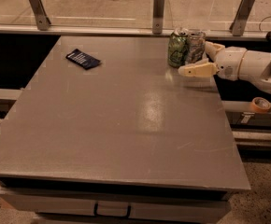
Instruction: Move redbull can near green can
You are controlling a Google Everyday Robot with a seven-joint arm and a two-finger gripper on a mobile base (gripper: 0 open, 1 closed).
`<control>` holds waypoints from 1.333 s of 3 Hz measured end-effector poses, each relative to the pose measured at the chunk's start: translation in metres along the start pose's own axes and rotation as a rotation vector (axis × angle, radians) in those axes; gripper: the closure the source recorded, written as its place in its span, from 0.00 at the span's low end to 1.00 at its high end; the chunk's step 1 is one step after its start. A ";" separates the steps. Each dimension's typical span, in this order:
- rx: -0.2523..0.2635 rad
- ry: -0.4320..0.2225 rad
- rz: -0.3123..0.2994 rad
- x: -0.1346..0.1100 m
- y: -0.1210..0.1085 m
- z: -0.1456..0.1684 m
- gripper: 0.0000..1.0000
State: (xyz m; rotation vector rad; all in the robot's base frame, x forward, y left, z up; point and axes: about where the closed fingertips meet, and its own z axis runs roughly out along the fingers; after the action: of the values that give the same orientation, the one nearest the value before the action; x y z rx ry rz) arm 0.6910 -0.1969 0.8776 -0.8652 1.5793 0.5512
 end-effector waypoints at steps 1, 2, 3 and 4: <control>0.004 0.006 0.010 0.005 0.002 0.002 0.00; 0.036 -0.009 -0.003 -0.004 0.000 -0.013 0.00; 0.090 -0.050 -0.097 -0.032 -0.012 -0.064 0.00; 0.136 -0.072 -0.296 -0.103 -0.010 -0.129 0.00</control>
Offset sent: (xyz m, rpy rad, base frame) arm -0.0113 -0.0219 0.0000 0.0037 -0.0095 -0.0719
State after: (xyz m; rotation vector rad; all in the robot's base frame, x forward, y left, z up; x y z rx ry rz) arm 0.6219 -0.2782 1.0040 -0.9440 1.3749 0.2581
